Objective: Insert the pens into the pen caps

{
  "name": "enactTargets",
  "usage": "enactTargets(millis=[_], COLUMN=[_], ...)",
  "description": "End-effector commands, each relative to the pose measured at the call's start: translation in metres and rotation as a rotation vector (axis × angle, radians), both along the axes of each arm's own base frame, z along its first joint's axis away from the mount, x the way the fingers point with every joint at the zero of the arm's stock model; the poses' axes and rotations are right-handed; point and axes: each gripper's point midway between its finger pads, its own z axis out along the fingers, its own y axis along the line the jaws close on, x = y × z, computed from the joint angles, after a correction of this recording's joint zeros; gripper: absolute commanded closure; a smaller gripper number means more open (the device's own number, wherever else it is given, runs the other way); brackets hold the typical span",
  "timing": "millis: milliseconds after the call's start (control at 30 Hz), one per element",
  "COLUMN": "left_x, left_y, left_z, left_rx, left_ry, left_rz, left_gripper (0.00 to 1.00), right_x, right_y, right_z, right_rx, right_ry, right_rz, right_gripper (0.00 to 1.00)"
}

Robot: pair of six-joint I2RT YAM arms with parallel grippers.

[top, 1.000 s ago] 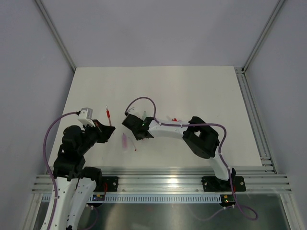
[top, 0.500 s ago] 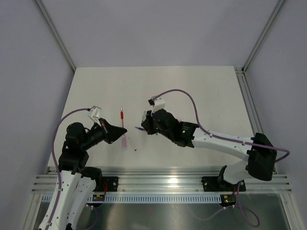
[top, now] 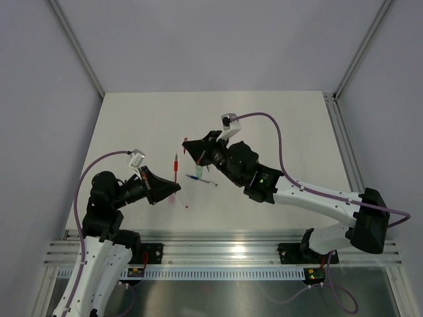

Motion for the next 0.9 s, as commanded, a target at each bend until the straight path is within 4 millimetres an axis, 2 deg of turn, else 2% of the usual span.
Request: enactTargets(millis=[0,133,267,567,867], left_x=[-0.006,-0.006,-0.005,-0.003,-0.002], left_y=[-0.003,-0.004,-0.003,-0.002,-0.001], left_z=[0.007,0.007,0.007,0.007,0.008], left_rx=[-0.005,-0.005,-0.005,-0.005,-0.007], left_ry=[-0.056,-0.054,-0.055,-0.055,-0.061], left_rz=[-0.049,-0.051,-0.045,-0.026,-0.012], left_gripper=[1.0,1.0,1.0,1.0,1.0], right_x=[0.014,0.014,0.01,0.001,-0.004], right_y=[0.005,0.016,0.023,0.031,0.032], right_z=[0.052,0.059,0.056,0.03,0.016], right_rx=[0.16,0.188,0.191,0.152,0.123], right_ry=[-0.049,-0.058,-0.056,-0.026,-0.016], right_rz=[-0.05,-0.02,0.019,0.073,0.078], right_gripper=[1.0,1.0,1.0,1.0,1.0])
